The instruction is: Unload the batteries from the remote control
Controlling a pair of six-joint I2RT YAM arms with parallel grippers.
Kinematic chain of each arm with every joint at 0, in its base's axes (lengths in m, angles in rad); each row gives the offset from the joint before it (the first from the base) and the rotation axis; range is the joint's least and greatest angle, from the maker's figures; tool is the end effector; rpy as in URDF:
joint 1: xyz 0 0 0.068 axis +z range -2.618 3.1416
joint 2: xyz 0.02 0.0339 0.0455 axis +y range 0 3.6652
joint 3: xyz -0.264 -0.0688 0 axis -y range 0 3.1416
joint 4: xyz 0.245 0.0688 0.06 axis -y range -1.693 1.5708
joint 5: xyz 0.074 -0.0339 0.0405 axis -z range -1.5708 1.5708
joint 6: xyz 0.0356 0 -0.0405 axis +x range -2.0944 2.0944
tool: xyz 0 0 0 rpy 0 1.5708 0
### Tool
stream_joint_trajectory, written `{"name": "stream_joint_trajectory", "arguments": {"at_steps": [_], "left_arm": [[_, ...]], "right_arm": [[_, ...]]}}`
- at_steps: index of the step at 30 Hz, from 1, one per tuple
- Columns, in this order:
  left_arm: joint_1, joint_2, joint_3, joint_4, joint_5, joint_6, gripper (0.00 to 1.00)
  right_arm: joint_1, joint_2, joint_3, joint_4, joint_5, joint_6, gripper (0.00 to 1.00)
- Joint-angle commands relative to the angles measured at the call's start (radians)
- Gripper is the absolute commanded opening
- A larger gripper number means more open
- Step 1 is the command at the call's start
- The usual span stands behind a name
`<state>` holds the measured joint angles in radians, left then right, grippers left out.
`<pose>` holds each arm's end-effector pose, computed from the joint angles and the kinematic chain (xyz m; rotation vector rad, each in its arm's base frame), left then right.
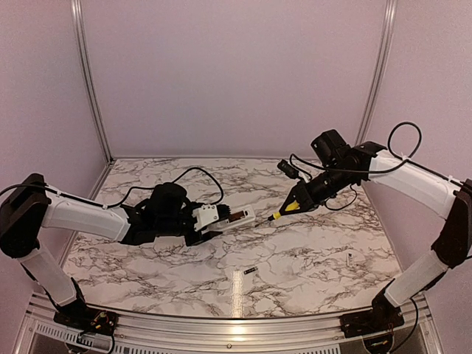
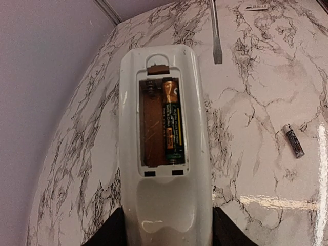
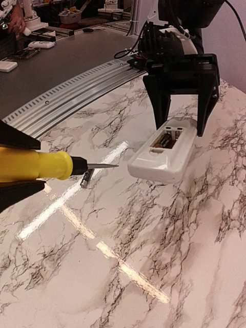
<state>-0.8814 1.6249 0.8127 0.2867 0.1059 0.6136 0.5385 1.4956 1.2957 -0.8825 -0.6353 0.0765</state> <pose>0.2140 -0.2655 0.1857 1.4772 1.4992 -0.2723 0.2470 0.1722 0.2963 -0.8281 2.5610 1.0429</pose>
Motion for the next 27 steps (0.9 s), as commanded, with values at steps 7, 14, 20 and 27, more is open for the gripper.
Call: {"name": "stream_joint_trajectory", "arguments": {"at_steps": [7, 14, 20, 27], "left_arm": [[0.003, -0.029, 0.001, -0.001, -0.007, 0.202, 0.0], [0.004, -0.014, 0.021, -0.018, 0.019, 0.223, 0.0], [0.004, 0.0, 0.033, -0.036, -0.011, 0.268, 0.0], [0.002, 0.001, 0.038, -0.055, -0.007, 0.315, 0.0]], "right_arm": [[-0.003, -0.018, 0.118, -0.105, 0.02, -0.047, 0.0], [0.042, -0.001, 0.161, -0.121, -0.02, -0.064, 0.0], [0.09, 0.02, 0.19, -0.135, -0.045, -0.063, 0.0], [0.139, 0.065, 0.225, -0.087, 0.01, -0.028, 0.0]]}}
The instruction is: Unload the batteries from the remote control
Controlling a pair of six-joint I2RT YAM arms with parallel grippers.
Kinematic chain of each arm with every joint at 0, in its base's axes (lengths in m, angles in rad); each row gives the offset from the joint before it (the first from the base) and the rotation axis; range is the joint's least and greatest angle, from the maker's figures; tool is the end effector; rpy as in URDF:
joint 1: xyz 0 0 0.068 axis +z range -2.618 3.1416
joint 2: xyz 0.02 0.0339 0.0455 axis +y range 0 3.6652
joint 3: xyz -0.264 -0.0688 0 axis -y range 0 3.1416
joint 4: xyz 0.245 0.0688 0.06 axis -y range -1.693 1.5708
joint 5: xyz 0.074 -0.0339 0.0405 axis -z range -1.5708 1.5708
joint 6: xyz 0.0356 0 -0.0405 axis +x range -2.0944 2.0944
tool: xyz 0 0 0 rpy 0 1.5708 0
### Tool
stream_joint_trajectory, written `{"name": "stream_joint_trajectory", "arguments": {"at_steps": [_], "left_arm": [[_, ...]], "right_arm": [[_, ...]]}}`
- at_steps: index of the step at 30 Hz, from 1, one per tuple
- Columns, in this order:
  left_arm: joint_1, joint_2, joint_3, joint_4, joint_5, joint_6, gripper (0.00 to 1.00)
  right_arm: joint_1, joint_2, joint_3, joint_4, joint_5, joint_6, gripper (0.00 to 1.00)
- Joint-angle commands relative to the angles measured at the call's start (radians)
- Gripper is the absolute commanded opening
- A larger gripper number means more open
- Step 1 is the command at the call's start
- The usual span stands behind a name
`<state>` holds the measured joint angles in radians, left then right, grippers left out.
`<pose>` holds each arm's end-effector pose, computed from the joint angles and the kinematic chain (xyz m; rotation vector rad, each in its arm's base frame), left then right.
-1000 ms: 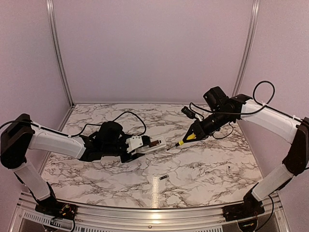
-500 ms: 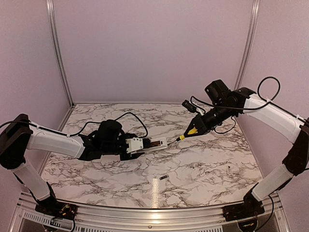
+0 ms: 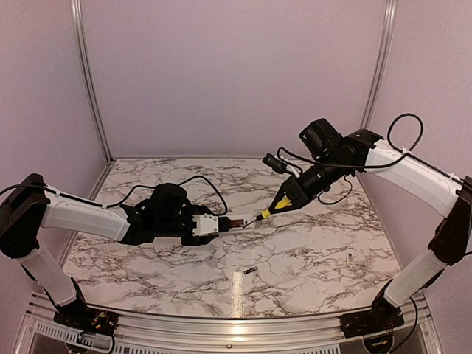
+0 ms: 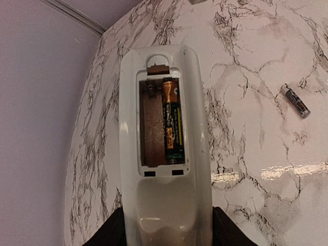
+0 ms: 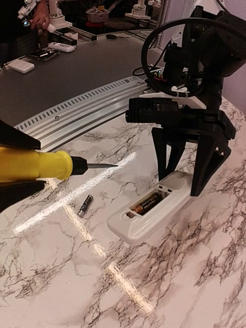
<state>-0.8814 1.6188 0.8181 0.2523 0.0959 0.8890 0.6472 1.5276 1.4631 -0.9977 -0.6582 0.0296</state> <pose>0.2134 -0.2643 0.1860 1.6748 1.2963 -0.0971 0.2316 0.2023 0.3321 -1.0393 2.4766 1.0927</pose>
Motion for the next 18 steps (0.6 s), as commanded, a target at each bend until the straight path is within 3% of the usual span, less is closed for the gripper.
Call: {"name": "stream_joint_trajectory", "arguments": {"at_steps": [1, 18], "left_arm": [[0.002, 0.004, 0.034, -0.026, 0.005, 0.047, 0.0], [-0.001, 0.003, 0.053, -0.083, 0.045, 0.085, 0.0]], "right_arm": [[0.036, 0.042, 0.067, 0.032, 0.041, 0.024, 0.0], [0.081, 0.13, 0.138, 0.031, 0.265, 0.059, 0.0]]}}
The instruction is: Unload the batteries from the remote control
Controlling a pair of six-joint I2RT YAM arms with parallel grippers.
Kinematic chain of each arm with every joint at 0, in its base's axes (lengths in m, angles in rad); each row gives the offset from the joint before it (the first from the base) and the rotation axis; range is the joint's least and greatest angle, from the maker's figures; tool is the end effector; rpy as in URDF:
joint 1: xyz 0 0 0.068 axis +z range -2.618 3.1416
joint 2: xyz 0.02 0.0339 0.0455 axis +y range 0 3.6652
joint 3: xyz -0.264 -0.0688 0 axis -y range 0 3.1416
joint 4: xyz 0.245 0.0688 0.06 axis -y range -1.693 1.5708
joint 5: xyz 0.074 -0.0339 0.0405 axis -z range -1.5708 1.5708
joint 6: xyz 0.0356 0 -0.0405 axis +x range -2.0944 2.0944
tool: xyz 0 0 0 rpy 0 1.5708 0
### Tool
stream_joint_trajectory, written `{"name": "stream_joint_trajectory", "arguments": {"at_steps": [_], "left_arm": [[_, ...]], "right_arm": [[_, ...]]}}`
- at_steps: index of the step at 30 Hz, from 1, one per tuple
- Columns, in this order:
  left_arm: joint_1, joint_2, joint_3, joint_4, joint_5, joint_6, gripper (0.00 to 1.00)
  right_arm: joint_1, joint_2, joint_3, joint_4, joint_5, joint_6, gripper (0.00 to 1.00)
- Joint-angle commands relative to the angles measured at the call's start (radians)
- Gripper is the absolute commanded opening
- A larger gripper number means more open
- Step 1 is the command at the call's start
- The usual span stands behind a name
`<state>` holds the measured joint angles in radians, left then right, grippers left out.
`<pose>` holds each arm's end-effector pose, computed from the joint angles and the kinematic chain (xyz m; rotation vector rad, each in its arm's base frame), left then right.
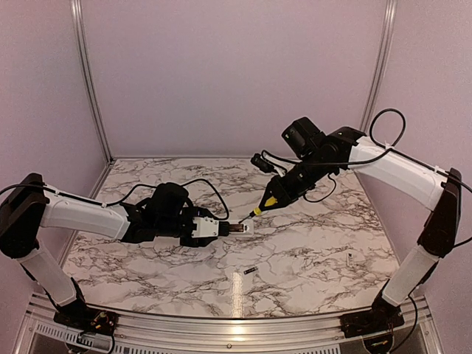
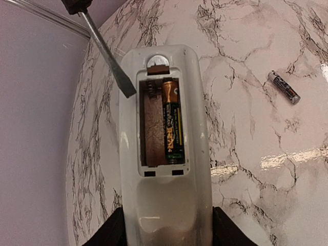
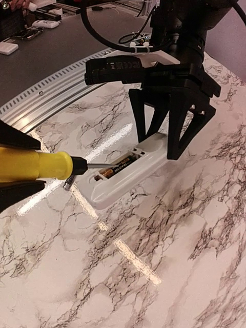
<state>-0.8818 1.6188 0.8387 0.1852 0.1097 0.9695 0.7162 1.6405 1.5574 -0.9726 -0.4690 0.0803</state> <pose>0.2129 -0.2646 0.1862 1.7649 1.2494 -0.0683 0.2456 0.2351 0.3243 -1.0112 2.5260 0.8753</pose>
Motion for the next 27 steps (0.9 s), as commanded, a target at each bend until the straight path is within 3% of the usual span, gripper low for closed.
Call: {"name": "stream_joint_trajectory", "arguments": {"at_steps": [1, 17, 27], "left_arm": [[-0.001, 0.005, 0.035, -0.018, 0.035, 0.005, 0.0], [0.0, 0.025, 0.061, -0.034, 0.036, 0.013, 0.0], [-0.002, 0.02, 0.068, -0.032, 0.038, 0.031, 0.0]], "right_arm": [[0.012, 0.019, 0.045, 0.006, 0.076, 0.007, 0.0], [0.035, 0.038, 0.073, -0.002, 0.006, -0.034, 0.0], [0.041, 0.059, 0.077, -0.053, 0.053, -0.062, 0.0]]}}
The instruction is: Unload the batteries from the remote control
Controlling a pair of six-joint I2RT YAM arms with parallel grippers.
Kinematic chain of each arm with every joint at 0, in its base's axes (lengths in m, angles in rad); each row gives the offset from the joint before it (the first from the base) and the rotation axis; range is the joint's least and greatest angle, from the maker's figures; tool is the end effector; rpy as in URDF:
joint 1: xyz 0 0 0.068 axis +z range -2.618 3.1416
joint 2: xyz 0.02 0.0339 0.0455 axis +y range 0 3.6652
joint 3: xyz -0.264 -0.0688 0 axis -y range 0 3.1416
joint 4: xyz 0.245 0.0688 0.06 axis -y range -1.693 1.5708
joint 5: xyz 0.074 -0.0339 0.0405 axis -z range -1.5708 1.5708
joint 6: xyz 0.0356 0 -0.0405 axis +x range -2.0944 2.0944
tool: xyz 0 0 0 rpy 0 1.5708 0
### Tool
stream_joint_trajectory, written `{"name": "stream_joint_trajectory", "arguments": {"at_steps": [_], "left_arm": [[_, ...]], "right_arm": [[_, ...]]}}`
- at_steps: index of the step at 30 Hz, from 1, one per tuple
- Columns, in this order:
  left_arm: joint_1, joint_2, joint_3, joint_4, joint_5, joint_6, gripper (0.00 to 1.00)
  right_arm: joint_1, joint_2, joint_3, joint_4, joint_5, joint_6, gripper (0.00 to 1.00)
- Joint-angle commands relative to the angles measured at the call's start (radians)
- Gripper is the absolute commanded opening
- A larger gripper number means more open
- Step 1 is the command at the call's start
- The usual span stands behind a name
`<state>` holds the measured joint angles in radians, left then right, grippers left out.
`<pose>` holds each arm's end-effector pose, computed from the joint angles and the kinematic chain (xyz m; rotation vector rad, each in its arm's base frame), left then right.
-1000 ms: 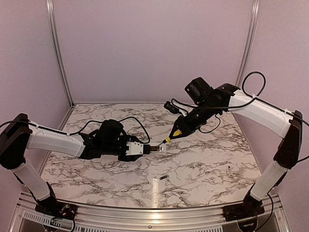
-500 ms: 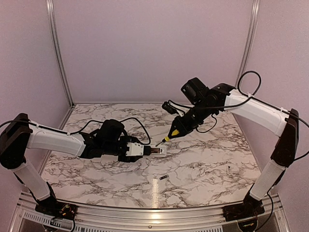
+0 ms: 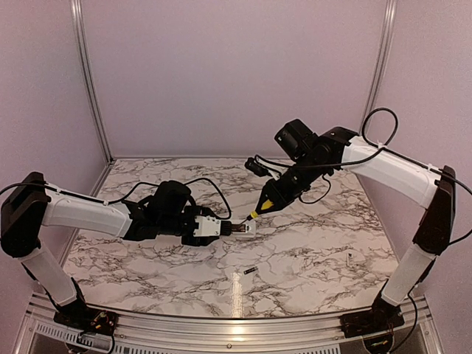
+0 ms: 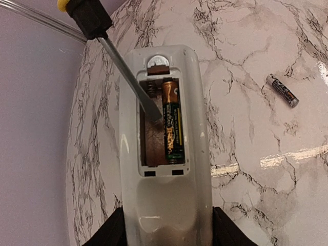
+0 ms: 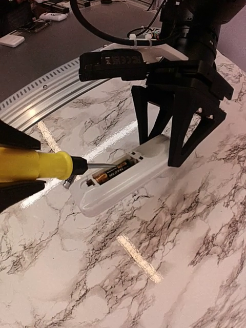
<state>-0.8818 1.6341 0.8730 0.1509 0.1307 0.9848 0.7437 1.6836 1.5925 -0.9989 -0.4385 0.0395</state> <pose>0.2158 -0.2693 0.1888 1.7919 1.2349 -0.0838 0.2461 0.2469 0.3191 -1.0886 2.5275 0.8231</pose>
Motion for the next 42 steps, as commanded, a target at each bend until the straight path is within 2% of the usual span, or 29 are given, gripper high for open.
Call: {"name": "stream_joint_trajectory", "arguments": {"at_steps": [1, 20, 25, 42], "left_arm": [[-0.003, 0.002, 0.034, 0.001, 0.017, 0.019, 0.0], [-0.01, -0.031, 0.022, -0.037, 0.033, 0.089, 0.0], [-0.011, -0.038, 0.026, -0.053, 0.053, 0.086, 0.0], [-0.01, -0.066, -0.004, -0.045, 0.034, 0.133, 0.0]], "right_arm": [[0.014, 0.017, 0.043, -0.028, 0.024, -0.021, 0.0], [0.037, 0.043, 0.072, -0.064, 0.129, 0.002, 0.0], [0.087, 0.078, 0.097, -0.097, 0.156, -0.012, 0.0], [0.109, 0.1, 0.078, -0.095, 0.074, -0.031, 0.0]]}}
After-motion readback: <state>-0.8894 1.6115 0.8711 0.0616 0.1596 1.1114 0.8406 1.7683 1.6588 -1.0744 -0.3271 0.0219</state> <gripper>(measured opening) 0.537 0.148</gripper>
